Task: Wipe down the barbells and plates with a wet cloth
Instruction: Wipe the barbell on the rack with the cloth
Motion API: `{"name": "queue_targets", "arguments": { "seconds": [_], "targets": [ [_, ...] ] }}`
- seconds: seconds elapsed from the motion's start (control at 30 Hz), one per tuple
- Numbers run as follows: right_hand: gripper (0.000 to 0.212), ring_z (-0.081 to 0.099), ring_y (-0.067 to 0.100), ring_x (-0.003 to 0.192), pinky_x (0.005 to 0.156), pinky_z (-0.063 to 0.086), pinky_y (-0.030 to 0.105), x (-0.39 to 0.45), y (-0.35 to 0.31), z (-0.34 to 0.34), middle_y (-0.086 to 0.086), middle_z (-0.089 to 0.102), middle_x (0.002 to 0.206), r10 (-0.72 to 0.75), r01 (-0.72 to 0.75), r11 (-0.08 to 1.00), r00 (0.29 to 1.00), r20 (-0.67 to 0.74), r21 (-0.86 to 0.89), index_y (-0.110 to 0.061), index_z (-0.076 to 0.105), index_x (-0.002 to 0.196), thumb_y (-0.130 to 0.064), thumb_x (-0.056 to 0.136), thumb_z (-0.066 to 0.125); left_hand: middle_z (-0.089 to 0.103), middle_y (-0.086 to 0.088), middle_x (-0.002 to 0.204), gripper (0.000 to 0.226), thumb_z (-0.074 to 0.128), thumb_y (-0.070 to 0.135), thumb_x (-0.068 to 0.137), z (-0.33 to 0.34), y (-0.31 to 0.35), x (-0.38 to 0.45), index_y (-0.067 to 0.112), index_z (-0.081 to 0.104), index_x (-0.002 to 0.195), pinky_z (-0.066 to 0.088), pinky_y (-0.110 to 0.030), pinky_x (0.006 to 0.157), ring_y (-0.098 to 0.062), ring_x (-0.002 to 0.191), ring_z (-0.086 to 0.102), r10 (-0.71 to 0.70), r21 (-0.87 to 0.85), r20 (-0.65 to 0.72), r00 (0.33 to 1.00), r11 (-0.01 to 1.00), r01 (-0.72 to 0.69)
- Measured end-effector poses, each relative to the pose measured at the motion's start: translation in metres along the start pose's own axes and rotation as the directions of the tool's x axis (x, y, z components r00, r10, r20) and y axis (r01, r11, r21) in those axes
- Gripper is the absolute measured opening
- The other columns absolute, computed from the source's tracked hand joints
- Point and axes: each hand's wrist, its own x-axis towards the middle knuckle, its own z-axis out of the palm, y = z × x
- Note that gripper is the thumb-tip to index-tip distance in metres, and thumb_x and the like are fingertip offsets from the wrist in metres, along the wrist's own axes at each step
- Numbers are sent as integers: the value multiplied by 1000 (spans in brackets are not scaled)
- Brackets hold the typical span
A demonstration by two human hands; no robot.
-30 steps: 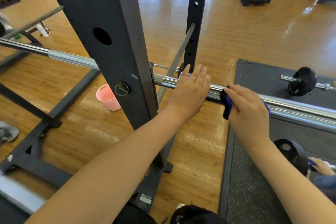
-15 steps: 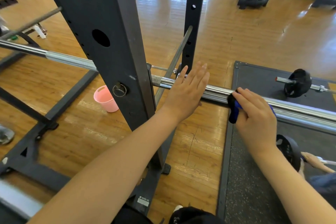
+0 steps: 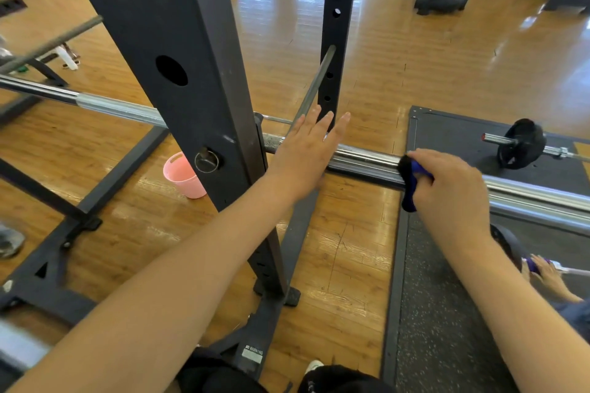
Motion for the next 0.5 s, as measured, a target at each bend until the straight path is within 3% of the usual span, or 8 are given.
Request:
{"name": "queue_targets", "arguments": {
  "seconds": [0.07, 0.17, 0.3, 0.4, 0.5],
  "targets": [
    [31, 62, 36, 104, 92, 41, 39, -5, -9, 12, 20, 67, 109, -87, 86, 996, 996, -34, -34, 5, 67, 109, 10, 79, 60, 4, -12, 158, 101, 66, 18, 87, -5, 0, 3, 17, -14, 149, 1, -41, 117, -31, 146, -3, -10, 2, 46, 999, 1000, 10],
    [30, 61, 35, 108, 96, 39, 39, -18, -1, 21, 19, 66, 113, -151, 146, 988, 984, -91, -59, 4, 66, 111, -3, 84, 52, -1, -15, 158, 109, 70, 28, 82, -1, 5, -8, 16, -17, 148, 4, -48, 116, -32, 146, -3, -65, 44, -50, 997, 997, 67],
    [38, 60, 34, 110, 99, 38, 36, -27, 20, 12, 18, 65, 116, -109, 101, 993, 983, -149, -57, 2, 66, 112, -11, 87, 41, 28, -16, 152, 112, 81, 43, 65, 20, 6, -31, 8, 14, 147, 19, -47, 113, -30, 141, 25, -89, 110, -239, 967, 987, 118],
    [40, 61, 34, 108, 97, 38, 36, -28, 23, 9, 19, 66, 114, -74, 64, 996, 982, -171, -60, 3, 67, 110, -11, 86, 39, 35, -12, 150, 109, 81, 44, 64, 24, 7, -29, 5, 18, 144, 23, -45, 112, -28, 139, 31, -116, 156, -224, 968, 976, 153],
    [37, 63, 35, 102, 92, 42, 38, -17, 6, 12, 19, 68, 108, -63, 59, 998, 977, -202, -27, 4, 67, 108, -10, 85, 41, 42, -11, 145, 93, 83, 31, 66, 19, 8, -21, 4, 31, 139, 21, -44, 112, -29, 138, 33, -153, 104, -203, 967, 979, 176]
  ]
}}
